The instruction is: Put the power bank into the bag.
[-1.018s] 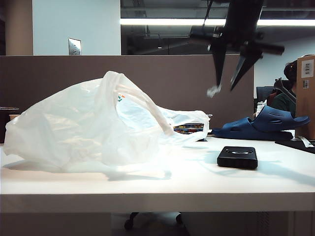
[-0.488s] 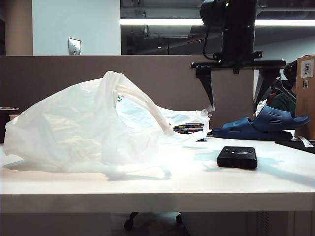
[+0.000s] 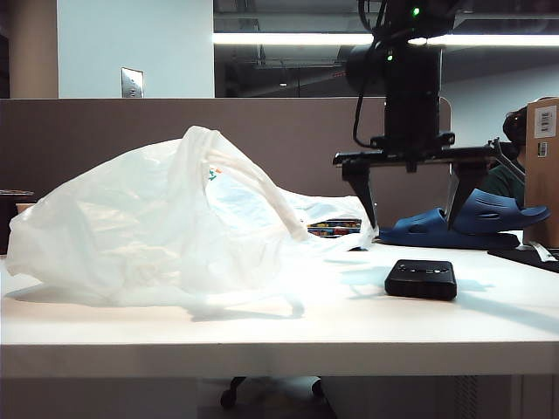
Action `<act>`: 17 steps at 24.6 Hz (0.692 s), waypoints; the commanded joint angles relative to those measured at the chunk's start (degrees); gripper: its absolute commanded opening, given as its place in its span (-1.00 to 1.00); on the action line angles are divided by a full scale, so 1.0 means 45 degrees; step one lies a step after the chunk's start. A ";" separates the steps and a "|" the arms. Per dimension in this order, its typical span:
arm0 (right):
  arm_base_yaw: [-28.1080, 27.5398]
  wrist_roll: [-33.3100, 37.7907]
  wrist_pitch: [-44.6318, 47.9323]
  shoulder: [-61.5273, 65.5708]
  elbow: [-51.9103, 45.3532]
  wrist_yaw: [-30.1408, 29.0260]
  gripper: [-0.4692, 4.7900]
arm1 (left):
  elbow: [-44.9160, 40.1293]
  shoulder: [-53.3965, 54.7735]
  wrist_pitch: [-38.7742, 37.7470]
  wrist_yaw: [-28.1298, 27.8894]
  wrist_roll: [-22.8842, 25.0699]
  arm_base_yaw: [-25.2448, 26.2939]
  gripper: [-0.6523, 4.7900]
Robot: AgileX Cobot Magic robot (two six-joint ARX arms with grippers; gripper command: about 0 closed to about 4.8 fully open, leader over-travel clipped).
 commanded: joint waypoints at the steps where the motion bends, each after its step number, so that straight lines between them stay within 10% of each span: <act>1: 0.0010 0.0063 0.0495 0.0005 -0.0267 0.0087 0.99 | 0.0044 0.0000 0.0068 0.0029 0.0005 0.0024 -0.78; 17: -0.0369 0.0733 0.2244 0.0005 -0.1559 -0.0296 0.99 | 0.0044 0.0000 0.0068 0.0073 0.0005 0.0024 -0.78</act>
